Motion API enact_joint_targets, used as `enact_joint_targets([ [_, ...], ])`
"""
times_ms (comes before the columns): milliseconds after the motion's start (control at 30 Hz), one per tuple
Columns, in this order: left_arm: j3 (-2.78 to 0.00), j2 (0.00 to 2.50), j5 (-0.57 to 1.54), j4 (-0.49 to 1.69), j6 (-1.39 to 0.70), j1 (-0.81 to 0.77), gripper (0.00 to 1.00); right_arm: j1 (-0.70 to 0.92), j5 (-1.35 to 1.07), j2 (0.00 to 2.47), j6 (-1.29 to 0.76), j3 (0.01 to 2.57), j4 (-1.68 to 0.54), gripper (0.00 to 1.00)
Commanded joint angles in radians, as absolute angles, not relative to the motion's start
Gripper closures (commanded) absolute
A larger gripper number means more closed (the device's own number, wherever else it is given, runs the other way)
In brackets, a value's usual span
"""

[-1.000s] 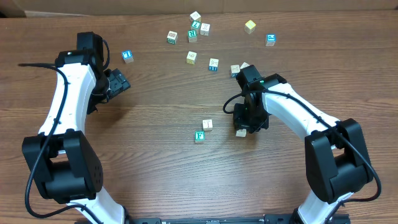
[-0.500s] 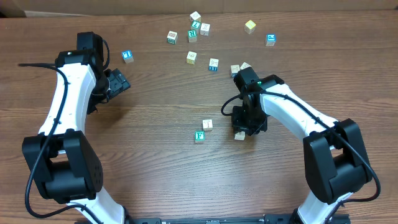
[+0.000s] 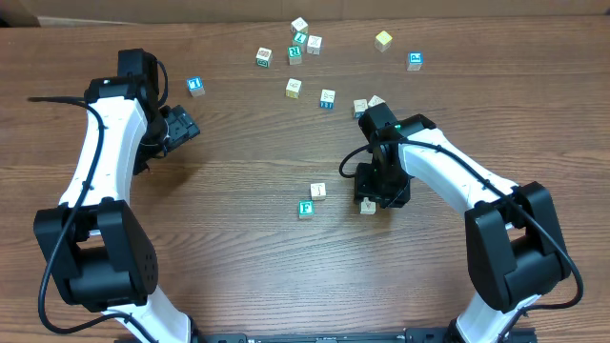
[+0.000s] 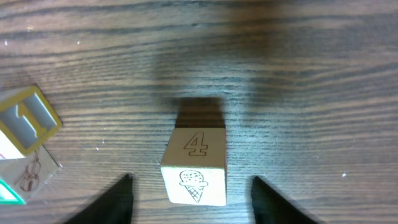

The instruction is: Form a circle

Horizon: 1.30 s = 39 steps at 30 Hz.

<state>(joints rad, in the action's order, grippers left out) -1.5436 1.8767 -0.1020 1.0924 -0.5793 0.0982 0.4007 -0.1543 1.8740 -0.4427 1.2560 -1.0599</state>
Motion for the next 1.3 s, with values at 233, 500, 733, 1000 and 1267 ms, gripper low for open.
enact_joint_targets([
  [233, -1.564, 1.877, -0.114, 1.092, -0.568, 0.098, 0.00, 0.403, -0.061, 1.861, -0.441, 1.270, -0.952, 0.00],
  [500, -1.564, 1.877, -0.114, 1.092, -0.568, 0.098, 0.00, 0.403, -0.037, 1.861, -0.441, 1.270, -0.857, 0.05],
  [733, -1.564, 1.877, -0.114, 1.092, -0.568, 0.098, 0.00, 0.404, 0.034, 1.861, -0.441, 1.270, -0.874, 0.64],
  [1000, -1.564, 1.877, -0.114, 1.092, -0.568, 0.098, 0.00, 0.404, 0.033, 1.861, -0.441, 1.270, -0.876, 0.68],
  [1267, -1.564, 1.877, -0.114, 1.092, -0.568, 0.098, 0.00, 0.404, 0.027, 1.856, -0.450, 1.279, -0.890, 0.96],
])
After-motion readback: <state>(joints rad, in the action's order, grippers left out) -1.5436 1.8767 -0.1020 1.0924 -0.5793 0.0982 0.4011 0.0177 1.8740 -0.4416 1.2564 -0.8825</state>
